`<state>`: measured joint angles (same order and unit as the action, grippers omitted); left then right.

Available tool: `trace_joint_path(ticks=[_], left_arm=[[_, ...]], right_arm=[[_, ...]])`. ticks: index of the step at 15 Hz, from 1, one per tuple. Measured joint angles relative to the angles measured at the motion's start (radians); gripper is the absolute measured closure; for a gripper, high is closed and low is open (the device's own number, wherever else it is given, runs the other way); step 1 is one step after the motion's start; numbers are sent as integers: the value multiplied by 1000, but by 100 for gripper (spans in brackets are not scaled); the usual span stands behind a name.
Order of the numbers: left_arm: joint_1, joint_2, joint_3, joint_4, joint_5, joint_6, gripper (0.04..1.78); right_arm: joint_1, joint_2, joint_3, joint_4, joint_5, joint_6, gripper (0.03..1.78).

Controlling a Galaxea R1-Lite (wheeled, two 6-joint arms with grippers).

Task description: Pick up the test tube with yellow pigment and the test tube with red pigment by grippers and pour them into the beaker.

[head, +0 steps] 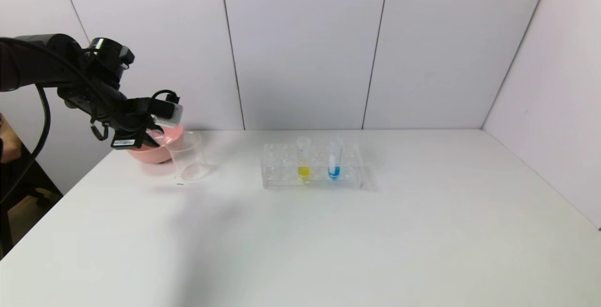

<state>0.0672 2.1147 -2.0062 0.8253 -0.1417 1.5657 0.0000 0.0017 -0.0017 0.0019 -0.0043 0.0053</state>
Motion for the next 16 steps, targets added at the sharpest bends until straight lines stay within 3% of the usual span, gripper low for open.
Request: trace_joint_path(ticks=[16], left_arm=[[-53, 19, -7, -14, 101, -58, 137]], right_arm=[[0, 0, 0, 0, 0, 0, 11]])
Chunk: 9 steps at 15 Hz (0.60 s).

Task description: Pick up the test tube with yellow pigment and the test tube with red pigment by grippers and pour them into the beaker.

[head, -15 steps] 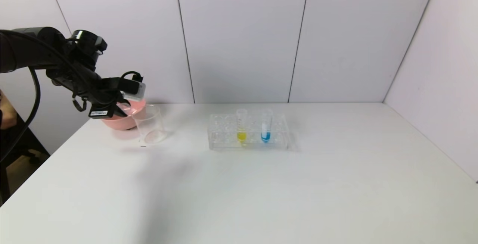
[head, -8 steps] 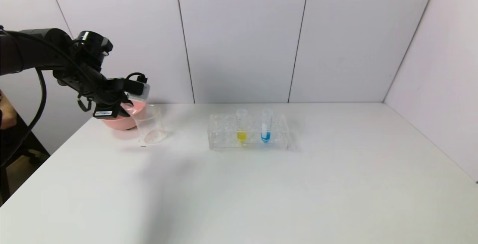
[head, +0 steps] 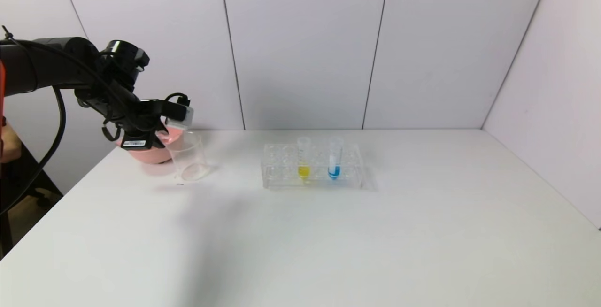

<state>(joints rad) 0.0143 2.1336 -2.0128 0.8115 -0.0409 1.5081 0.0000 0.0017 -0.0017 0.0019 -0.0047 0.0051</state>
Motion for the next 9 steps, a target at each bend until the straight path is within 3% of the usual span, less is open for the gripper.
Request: trace_joint_path(ticks=[9], left_arm=[[-19, 13, -9, -14, 44, -33, 137]], right_arm=[[0, 0, 0, 0, 0, 0, 11]])
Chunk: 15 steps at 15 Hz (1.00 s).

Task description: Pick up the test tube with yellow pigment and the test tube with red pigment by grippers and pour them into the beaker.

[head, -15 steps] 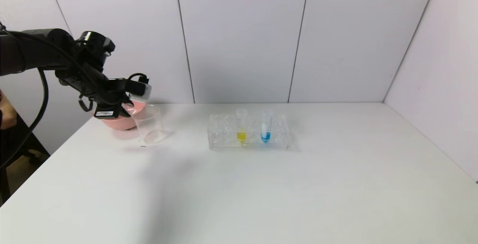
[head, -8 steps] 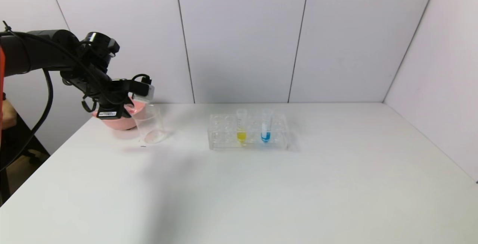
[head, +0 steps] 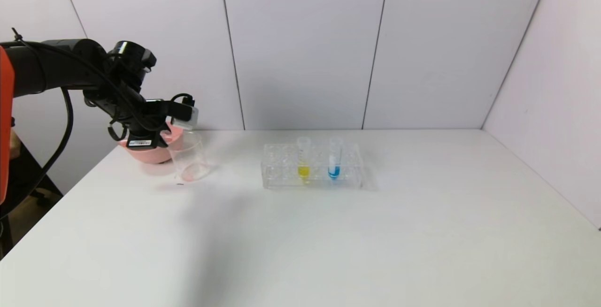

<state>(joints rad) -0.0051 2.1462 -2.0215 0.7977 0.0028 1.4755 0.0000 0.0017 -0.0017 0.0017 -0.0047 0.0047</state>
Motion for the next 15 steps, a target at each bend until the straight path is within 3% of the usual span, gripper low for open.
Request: trace_joint_path(ticks=[15], left_arm=[[-41, 7, 0, -17, 130, -5, 137]], right_arm=[[0, 0, 0, 0, 0, 0, 11]])
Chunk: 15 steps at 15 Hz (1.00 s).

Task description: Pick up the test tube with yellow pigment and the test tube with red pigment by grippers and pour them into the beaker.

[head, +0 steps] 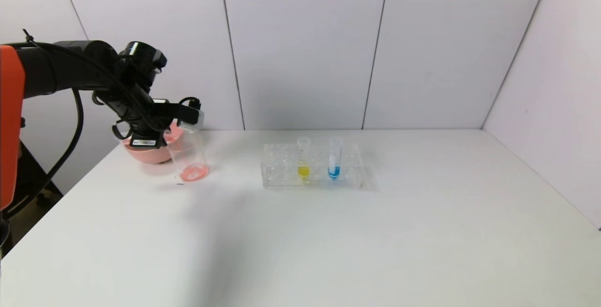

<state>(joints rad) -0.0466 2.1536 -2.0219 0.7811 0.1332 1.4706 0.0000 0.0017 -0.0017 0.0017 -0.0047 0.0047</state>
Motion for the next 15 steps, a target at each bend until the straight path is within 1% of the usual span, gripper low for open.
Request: trace_joint_path(ticks=[15], left_arm=[[-40, 0, 1, 1, 115, 9, 137]], right_arm=[[0, 0, 0, 0, 0, 1, 11]])
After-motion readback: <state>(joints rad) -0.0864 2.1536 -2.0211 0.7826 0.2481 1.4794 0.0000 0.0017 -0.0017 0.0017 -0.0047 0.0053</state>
